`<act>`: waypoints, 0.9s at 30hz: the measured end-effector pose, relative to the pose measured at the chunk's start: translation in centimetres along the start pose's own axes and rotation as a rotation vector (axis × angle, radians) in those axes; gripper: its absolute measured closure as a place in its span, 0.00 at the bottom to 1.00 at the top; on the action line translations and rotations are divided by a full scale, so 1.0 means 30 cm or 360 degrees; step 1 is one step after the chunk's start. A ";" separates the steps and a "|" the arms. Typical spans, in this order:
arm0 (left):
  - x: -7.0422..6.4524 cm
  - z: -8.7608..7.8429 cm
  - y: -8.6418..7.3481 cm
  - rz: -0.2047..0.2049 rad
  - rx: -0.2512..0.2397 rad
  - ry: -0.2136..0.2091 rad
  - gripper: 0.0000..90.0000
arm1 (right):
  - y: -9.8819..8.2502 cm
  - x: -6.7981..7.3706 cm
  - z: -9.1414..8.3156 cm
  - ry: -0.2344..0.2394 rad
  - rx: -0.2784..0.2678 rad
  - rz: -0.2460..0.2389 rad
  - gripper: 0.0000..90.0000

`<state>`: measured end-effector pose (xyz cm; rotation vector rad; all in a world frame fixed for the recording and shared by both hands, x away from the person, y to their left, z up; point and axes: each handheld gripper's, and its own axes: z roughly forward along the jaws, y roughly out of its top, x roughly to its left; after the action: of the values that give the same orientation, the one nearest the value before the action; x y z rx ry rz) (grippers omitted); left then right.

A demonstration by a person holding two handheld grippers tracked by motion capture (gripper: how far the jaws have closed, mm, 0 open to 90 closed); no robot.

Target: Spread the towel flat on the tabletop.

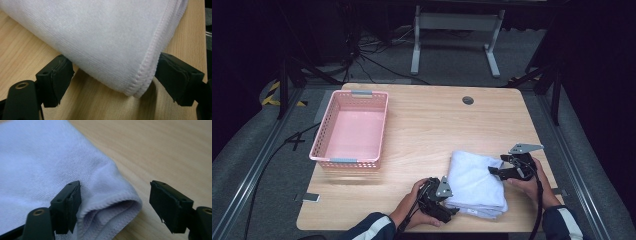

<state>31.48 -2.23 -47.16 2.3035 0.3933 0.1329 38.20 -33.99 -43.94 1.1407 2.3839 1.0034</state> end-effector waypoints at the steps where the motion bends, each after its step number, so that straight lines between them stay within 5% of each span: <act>1: 0.001 0.001 0.001 0.0003 0.0002 0.0003 0.18 | 0.007 0.001 -0.015 0.0026 -0.0053 0.0020 0.27; 3: 0.002 0.004 0.006 0.0011 0.0003 0.0023 0.18 | 0.015 0.008 -0.034 0.0072 -0.0129 0.0055 0.26; 6: 0.006 0.006 0.015 0.0023 -0.0018 0.0019 0.18 | 0.016 0.021 -0.029 0.0086 -0.0116 0.0015 0.24; 8: 0.014 0.020 0.016 0.0019 -0.0007 0.0019 0.17 | 0.003 0.017 0.014 0.0088 -0.0026 0.0020 0.18; 13: 0.020 0.040 0.029 0.0018 0.0033 0.0009 0.16 | -0.022 0.016 0.064 0.0158 0.0047 0.0105 0.17; 16: 0.019 0.035 0.031 0.0041 0.0037 -0.0008 0.21 | -0.022 0.023 0.059 0.0204 0.0048 0.0088 0.29; 17: 0.019 0.035 0.031 0.0041 0.0037 -0.0008 0.27 | -0.022 0.023 0.059 0.0204 0.0048 0.0088 0.29; 18: 0.018 0.031 0.029 0.0048 0.0000 -0.0023 0.38 | -0.022 0.034 0.058 0.0251 0.0039 0.0070 0.44; 21: 0.021 0.028 0.034 0.0075 0.0003 -0.0049 0.56 | -0.023 0.041 0.056 0.0305 0.0041 0.0084 0.57; 27: 0.027 0.023 0.033 0.0084 0.0006 -0.0041 0.71 | -0.022 0.045 0.048 0.0328 0.0034 0.0089 0.66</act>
<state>32.63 -3.08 -46.93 2.3181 0.3204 0.1288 37.76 -32.58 -45.41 1.1687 2.5389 1.1681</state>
